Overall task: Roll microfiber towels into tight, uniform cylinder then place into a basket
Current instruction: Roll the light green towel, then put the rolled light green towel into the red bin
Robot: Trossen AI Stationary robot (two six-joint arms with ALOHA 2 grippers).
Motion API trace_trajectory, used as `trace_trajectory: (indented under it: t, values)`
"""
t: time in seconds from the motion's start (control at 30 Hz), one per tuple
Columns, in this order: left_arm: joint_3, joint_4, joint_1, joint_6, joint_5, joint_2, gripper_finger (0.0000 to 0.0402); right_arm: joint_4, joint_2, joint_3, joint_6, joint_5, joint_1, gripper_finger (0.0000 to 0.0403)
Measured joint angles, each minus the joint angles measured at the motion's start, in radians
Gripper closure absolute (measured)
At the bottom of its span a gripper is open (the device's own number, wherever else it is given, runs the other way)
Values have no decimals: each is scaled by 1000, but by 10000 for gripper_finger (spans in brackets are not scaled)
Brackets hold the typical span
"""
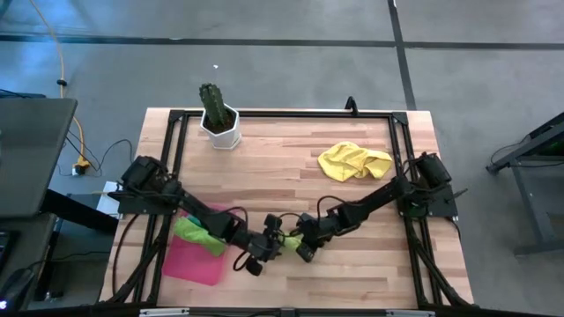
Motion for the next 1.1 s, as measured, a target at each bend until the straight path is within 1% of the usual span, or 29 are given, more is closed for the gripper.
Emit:
trace_trajectory:
  t: [0.13, 0.27, 0.47, 0.63, 0.8, 0.9, 1.1]
  values:
    - [0, -4, 7, 22, 1, 28, 286, 9, 1, 0, 24, -6, -5, 400]
    - [1, 4, 37, 18, 1, 66, 284, 35, 2, -2, 25, -6, -5, 400]
    - [1, 16, 70, 25, -24, 72, 263, 58, 2, -2, 30, -9, -6, 400]
    - [19, 15, 69, 91, -40, 61, 250, 55, 2, -2, 40, -15, -5, 400]
    - [25, 32, 61, 234, -38, 61, 248, 53, 2, -2, 39, -18, -5, 400]
    - [26, 33, 73, 248, 11, 70, 247, 58, 2, -2, 39, -18, -5, 400]
    - [26, 23, 117, 194, 87, 114, 247, 76, 2, -2, 41, -17, -5, 400]
